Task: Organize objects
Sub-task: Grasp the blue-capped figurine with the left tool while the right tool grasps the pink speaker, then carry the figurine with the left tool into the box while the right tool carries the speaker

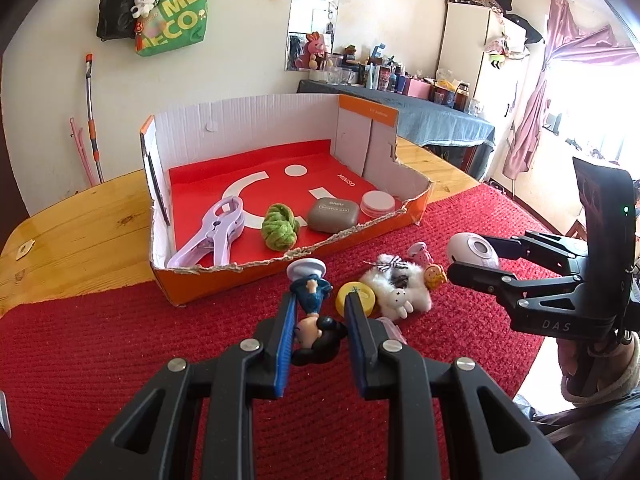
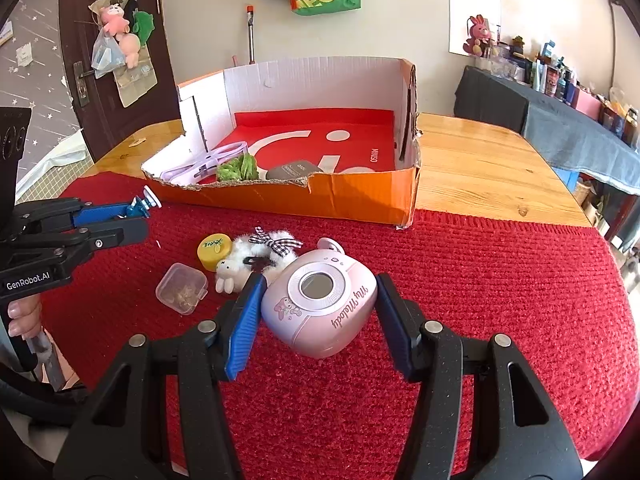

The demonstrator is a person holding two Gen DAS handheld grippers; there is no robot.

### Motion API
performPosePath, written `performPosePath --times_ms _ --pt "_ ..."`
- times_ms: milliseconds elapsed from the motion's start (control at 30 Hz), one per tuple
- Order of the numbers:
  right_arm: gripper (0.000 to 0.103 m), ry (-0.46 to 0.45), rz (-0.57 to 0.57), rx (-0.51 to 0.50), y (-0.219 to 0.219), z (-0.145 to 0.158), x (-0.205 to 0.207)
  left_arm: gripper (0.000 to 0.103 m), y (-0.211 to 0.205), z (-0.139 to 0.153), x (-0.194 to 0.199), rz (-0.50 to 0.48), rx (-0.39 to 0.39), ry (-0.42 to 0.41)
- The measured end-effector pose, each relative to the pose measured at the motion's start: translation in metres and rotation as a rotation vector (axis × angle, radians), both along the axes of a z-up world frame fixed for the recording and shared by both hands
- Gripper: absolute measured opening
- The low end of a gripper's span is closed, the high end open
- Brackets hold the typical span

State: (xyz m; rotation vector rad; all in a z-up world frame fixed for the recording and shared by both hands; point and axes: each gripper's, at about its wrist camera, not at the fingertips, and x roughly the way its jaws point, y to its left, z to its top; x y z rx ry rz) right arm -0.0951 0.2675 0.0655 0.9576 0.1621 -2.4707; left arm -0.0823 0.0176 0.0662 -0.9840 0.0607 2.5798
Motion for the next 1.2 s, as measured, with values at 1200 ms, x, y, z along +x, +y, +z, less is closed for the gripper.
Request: performPosePath --times_ms 1200 --pt "0.054 -0.134 0.113 0.138 -0.066 0.023 -0.168 0.025 0.033 0.005 -0.182 -0.112 -0.041 -0.224"
